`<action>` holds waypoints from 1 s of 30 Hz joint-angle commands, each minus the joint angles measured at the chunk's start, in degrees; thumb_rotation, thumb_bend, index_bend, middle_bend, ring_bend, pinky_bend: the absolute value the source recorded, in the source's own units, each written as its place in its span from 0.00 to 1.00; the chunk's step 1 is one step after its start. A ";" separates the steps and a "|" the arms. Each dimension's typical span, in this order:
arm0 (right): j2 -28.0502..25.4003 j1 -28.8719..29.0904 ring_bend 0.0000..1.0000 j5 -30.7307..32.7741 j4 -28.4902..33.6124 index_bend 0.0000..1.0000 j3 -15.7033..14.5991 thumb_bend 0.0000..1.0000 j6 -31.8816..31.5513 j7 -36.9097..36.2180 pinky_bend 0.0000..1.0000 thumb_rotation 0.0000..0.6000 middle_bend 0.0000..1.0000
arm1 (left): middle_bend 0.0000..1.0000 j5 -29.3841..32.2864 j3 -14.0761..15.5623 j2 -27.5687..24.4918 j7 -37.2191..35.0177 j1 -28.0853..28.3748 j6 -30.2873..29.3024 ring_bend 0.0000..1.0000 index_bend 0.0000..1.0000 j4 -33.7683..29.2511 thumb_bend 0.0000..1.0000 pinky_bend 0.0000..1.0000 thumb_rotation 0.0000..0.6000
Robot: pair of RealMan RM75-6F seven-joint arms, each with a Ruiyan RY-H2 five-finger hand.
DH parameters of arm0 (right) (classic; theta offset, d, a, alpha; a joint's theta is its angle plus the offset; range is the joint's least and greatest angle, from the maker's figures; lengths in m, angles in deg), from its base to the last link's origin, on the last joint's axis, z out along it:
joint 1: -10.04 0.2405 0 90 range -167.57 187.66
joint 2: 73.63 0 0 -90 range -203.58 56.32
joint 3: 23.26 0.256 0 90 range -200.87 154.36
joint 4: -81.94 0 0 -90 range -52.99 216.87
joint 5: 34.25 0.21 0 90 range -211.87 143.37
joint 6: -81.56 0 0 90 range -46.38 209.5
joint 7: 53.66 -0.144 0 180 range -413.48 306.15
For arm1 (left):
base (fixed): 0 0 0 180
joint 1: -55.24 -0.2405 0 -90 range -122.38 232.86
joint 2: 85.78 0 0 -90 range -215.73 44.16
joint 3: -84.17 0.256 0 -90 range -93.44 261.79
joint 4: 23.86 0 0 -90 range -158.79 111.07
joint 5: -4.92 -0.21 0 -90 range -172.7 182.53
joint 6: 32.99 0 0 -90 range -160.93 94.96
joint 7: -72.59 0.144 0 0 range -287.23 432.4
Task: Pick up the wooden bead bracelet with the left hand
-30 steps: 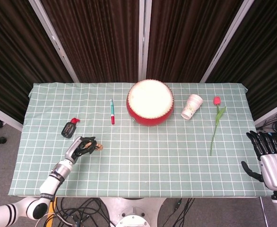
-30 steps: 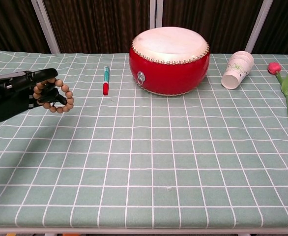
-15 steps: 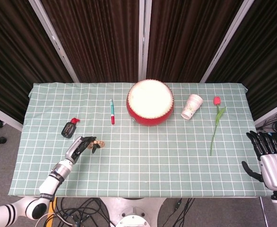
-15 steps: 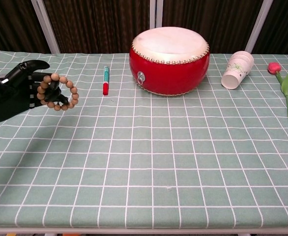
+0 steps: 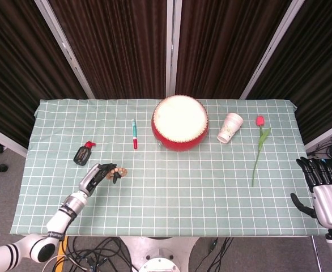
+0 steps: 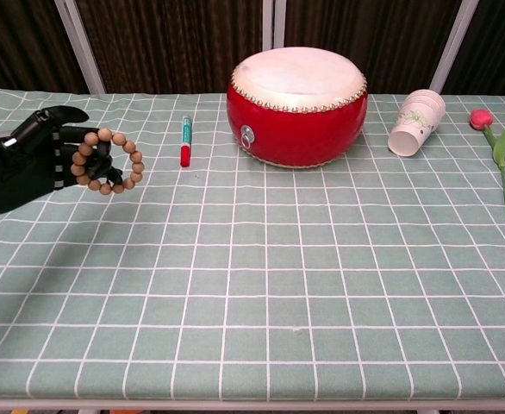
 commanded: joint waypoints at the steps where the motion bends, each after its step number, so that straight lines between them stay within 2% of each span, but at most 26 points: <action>1: 0.01 -0.04 0.00 0.05 -0.04 0.00 0.02 0.21 -0.08 -0.10 0.00 1.00 0.06 | 0.68 0.01 0.03 0.03 0.14 0.07 0.08 0.43 0.59 0.04 0.52 0.09 0.44; 4: -0.01 -0.07 0.00 0.06 -0.09 0.00 0.05 0.21 -0.14 -0.17 0.00 1.00 0.06 | 0.68 0.04 0.03 0.13 0.35 0.09 0.01 0.43 0.59 0.10 0.52 0.09 0.52; 20: -0.02 -0.31 0.00 -0.05 -0.25 0.00 0.01 0.21 -0.53 -0.51 0.00 1.00 0.06 | 0.67 0.21 0.00 0.04 0.95 0.20 0.08 0.43 0.57 -0.36 0.55 0.09 0.77; 30: -0.05 -0.47 0.00 -0.08 -0.43 0.00 -0.02 0.21 -0.74 -0.89 0.00 1.00 0.06 | 0.65 -0.32 0.23 -0.04 0.31 0.11 -0.17 0.43 0.56 -0.56 0.72 0.09 0.78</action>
